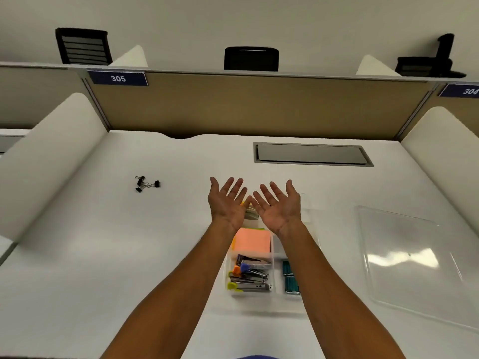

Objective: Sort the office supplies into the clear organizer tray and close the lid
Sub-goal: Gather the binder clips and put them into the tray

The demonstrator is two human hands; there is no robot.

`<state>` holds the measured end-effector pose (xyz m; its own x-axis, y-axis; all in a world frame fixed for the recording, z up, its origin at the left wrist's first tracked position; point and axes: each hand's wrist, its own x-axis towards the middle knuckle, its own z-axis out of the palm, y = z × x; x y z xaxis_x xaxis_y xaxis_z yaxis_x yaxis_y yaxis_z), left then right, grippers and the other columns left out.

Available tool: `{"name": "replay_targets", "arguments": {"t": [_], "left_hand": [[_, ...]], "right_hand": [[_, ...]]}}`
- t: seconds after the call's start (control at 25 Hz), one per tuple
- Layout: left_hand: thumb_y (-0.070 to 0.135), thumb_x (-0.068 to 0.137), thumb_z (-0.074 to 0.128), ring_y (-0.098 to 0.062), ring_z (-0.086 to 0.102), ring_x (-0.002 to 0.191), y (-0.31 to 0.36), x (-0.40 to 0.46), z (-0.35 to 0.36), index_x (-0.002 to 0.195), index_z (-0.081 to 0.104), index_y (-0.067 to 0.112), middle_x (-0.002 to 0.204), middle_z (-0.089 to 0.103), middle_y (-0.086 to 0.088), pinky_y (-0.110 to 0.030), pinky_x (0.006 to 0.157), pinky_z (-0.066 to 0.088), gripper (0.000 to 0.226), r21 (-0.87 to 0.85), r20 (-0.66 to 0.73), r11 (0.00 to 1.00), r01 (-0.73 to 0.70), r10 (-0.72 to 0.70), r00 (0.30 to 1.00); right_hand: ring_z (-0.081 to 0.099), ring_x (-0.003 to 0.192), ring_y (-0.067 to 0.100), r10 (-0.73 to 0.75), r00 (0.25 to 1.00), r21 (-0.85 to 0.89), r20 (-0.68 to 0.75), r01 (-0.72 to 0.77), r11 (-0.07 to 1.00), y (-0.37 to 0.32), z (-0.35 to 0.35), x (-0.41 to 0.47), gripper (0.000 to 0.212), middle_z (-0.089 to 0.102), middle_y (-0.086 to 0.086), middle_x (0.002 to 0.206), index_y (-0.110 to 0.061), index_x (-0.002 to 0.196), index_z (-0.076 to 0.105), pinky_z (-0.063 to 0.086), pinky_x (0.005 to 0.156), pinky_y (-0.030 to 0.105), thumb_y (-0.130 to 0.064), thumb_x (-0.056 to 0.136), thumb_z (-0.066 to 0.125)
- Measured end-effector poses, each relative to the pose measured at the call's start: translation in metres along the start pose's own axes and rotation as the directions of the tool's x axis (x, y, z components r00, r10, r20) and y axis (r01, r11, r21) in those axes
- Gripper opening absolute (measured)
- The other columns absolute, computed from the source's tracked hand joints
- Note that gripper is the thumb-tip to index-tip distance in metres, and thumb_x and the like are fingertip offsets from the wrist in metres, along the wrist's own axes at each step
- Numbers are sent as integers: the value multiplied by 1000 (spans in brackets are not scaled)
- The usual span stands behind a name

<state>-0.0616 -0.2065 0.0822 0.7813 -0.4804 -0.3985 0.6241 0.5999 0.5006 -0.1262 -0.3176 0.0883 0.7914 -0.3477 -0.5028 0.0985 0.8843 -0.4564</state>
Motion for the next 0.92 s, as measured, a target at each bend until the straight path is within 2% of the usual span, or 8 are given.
{"name": "replay_targets", "arguments": {"t": [0.44, 0.56, 0.8, 0.92], "left_hand": [[65, 89, 42, -30, 56, 118, 106, -23, -59, 130, 54, 16, 129, 60, -7, -48, 100, 43, 65, -126, -110, 970, -207, 194, 975], [65, 86, 47, -29, 60, 115, 130, -26, -80, 127, 58, 15, 127, 62, -7, -48, 100, 44, 65, -161, -156, 955, -249, 224, 962], [65, 82, 53, -24, 65, 109, 175, -31, -119, 122, 62, 15, 117, 66, -5, -40, 89, 50, 65, -210, -239, 926, -314, 263, 935], [65, 82, 54, -24, 65, 110, 192, -29, -134, 122, 61, 14, 117, 67, -5, -41, 91, 50, 65, -223, -263, 918, -328, 267, 927]], "right_hand": [[60, 114, 34, 149, 986, -166, 75, -135, 977, 80, 85, 17, 52, 62, 11, 125, -14, 124, 58, 50, 95, 48, -55, 93, 50], [61, 112, 35, 172, 981, -234, 88, -147, 961, 98, 103, 24, 51, 62, 11, 124, -14, 123, 59, 50, 96, 48, -55, 93, 49], [63, 110, 34, 204, 976, -322, 73, -170, 931, 125, 134, 43, 51, 64, 11, 122, -14, 122, 59, 50, 97, 49, -55, 93, 50], [63, 110, 33, 220, 973, -356, 65, -183, 916, 141, 148, 51, 51, 64, 10, 122, -14, 121, 60, 51, 97, 49, -55, 93, 50]]}}
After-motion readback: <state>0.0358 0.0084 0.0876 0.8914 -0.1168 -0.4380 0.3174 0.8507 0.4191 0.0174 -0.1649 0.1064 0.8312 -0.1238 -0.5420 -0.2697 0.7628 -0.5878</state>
